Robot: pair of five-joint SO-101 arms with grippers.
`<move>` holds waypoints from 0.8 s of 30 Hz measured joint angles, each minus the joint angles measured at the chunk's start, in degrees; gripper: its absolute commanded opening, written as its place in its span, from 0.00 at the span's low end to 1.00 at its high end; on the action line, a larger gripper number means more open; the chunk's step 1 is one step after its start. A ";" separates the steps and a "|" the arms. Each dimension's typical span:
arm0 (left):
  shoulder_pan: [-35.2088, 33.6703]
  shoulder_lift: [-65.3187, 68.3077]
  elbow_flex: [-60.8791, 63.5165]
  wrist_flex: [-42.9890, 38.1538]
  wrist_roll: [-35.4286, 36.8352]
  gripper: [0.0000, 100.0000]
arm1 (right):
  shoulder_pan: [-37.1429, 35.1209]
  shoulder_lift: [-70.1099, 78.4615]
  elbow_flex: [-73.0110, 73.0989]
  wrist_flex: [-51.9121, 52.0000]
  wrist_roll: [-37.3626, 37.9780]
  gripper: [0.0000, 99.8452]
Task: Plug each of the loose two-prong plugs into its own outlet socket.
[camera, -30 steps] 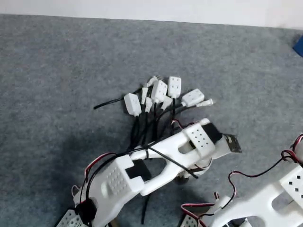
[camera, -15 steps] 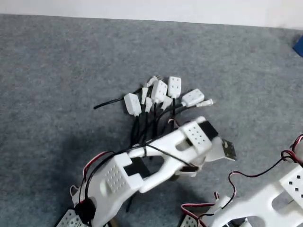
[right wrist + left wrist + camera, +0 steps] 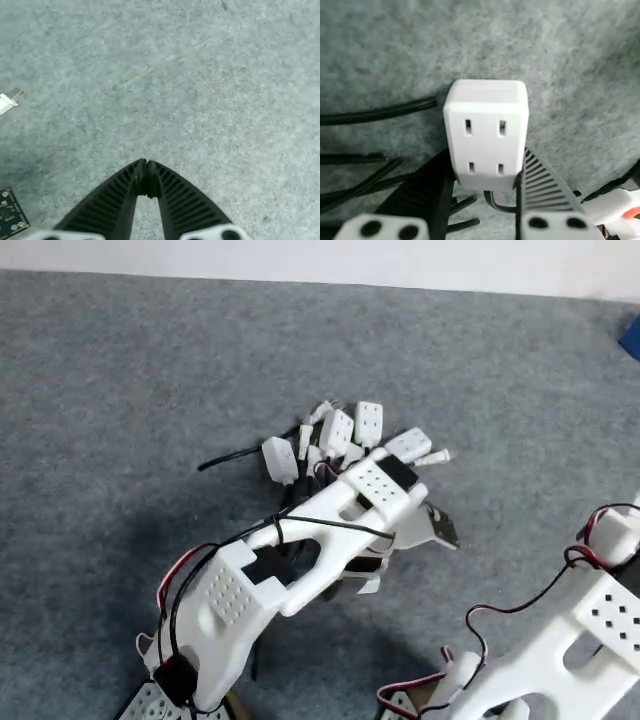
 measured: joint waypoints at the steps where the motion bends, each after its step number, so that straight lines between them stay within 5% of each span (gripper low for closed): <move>1: 0.00 0.00 0.00 0.00 -0.09 0.01 | -0.18 0.00 0.00 0.00 0.00 0.01; 9: 0.09 0.00 0.00 0.26 -3.69 0.22 | -0.35 0.00 0.00 0.00 0.00 0.01; 15: 1.05 0.09 0.00 0.62 -4.48 0.22 | -2.37 0.00 0.79 0.00 0.00 0.01; 24: 11.78 -0.53 0.79 0.97 -0.18 0.22 | -8.97 0.00 3.78 0.00 0.00 0.01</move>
